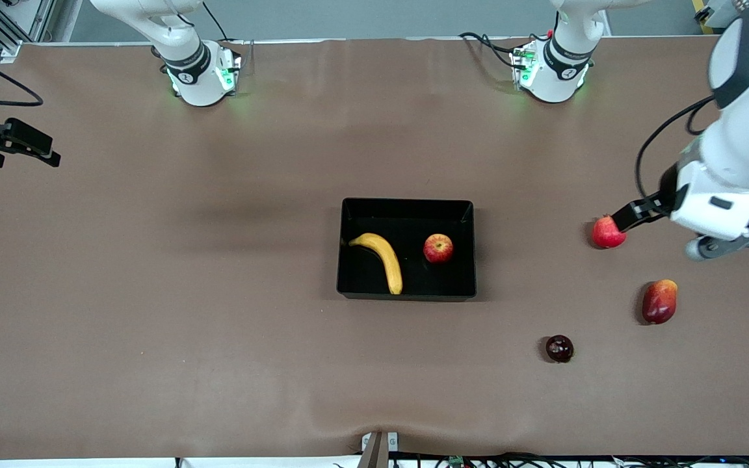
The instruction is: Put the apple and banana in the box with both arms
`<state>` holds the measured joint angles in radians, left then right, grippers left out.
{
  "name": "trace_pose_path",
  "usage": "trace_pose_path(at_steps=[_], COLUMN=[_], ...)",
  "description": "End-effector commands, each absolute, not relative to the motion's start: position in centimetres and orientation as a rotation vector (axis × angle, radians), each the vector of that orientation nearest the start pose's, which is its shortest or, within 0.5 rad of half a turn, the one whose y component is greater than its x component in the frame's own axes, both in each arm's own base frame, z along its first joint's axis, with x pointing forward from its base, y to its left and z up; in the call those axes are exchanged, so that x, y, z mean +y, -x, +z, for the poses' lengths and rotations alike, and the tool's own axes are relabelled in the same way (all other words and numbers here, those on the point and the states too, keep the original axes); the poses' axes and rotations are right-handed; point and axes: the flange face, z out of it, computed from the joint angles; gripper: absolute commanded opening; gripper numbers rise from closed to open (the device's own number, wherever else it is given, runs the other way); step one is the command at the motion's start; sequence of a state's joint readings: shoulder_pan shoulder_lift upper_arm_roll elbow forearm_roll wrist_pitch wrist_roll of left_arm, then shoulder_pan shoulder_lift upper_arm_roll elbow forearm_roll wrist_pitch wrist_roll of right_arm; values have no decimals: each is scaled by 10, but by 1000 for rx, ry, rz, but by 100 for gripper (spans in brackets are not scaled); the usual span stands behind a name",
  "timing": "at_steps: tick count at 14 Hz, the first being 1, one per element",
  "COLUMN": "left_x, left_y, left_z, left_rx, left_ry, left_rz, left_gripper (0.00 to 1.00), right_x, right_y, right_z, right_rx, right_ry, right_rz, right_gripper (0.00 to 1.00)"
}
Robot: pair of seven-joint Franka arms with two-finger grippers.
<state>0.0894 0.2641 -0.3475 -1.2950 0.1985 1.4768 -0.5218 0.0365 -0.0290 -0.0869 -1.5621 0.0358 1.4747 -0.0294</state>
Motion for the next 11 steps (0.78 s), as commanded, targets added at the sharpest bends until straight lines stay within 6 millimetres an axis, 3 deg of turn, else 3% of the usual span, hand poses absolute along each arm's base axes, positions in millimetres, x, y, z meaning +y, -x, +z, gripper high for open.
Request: trace_pose_path(at_steps=[1, 2, 7, 11], left_x=[-87, -87, -54, -54], left_y=[-597, -590, -582, -554], left_z=[609, 620, 629, 633], left_rx=[-351, -316, -274, -225], left_ry=[2992, 2994, 3047, 3029], left_rz=[76, 56, 76, 96], left_gripper=[100, 100, 100, 100], right_x=[-26, -26, -28, -29], right_y=[-533, -532, -532, -532], right_z=[641, 641, 640, 640], right_rx=[15, 15, 39, 41], right_ry=[3101, 3101, 3102, 3104], right_rz=[78, 81, 88, 91], right_gripper=[100, 100, 100, 100])
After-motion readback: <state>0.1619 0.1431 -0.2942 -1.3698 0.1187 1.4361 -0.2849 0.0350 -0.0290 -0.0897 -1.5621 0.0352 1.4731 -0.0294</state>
